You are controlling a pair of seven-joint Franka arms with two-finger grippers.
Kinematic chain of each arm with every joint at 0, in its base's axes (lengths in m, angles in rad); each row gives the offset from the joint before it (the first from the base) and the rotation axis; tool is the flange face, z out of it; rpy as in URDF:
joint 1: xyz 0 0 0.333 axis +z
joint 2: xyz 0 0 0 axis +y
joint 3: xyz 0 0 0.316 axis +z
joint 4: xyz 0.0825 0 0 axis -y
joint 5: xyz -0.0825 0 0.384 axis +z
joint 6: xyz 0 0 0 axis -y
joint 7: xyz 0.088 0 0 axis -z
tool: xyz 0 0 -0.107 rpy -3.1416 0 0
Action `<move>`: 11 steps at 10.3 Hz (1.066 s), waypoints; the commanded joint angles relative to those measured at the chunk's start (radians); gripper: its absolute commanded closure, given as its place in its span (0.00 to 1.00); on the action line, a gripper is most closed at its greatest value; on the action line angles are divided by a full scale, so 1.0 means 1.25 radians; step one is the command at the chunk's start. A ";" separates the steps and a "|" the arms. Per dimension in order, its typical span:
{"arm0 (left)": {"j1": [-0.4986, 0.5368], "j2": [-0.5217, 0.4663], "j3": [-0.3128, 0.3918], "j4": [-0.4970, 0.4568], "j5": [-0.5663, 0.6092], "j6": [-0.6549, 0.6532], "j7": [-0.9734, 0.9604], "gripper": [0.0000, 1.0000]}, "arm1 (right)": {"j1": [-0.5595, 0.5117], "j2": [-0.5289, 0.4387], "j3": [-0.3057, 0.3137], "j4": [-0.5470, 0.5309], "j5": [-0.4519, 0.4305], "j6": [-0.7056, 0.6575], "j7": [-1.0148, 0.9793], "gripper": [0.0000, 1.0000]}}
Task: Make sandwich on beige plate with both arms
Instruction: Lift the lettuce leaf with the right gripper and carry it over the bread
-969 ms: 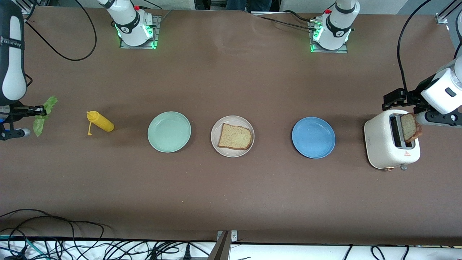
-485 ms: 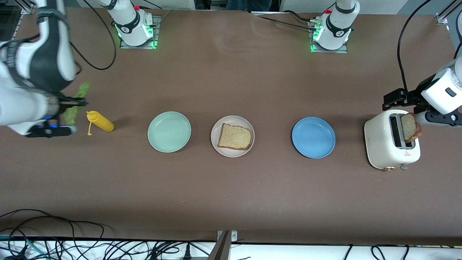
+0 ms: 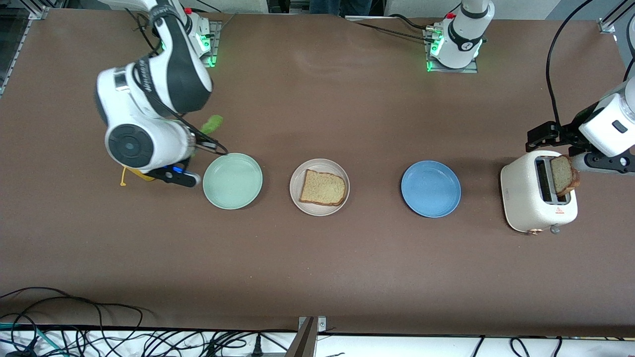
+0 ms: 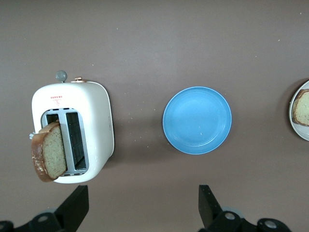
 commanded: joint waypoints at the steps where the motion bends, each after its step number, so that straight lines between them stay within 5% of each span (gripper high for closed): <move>1: 0.006 -0.008 -0.003 -0.002 -0.019 0.001 0.007 0.00 | 0.030 0.051 -0.010 0.024 0.136 0.094 0.148 1.00; 6: 0.006 -0.008 -0.003 -0.002 -0.019 0.001 0.007 0.00 | 0.077 0.180 0.040 0.058 0.391 0.424 0.363 1.00; 11: 0.006 -0.008 -0.003 -0.002 -0.019 0.001 0.007 0.00 | 0.074 0.246 0.070 0.071 0.480 0.476 0.393 1.00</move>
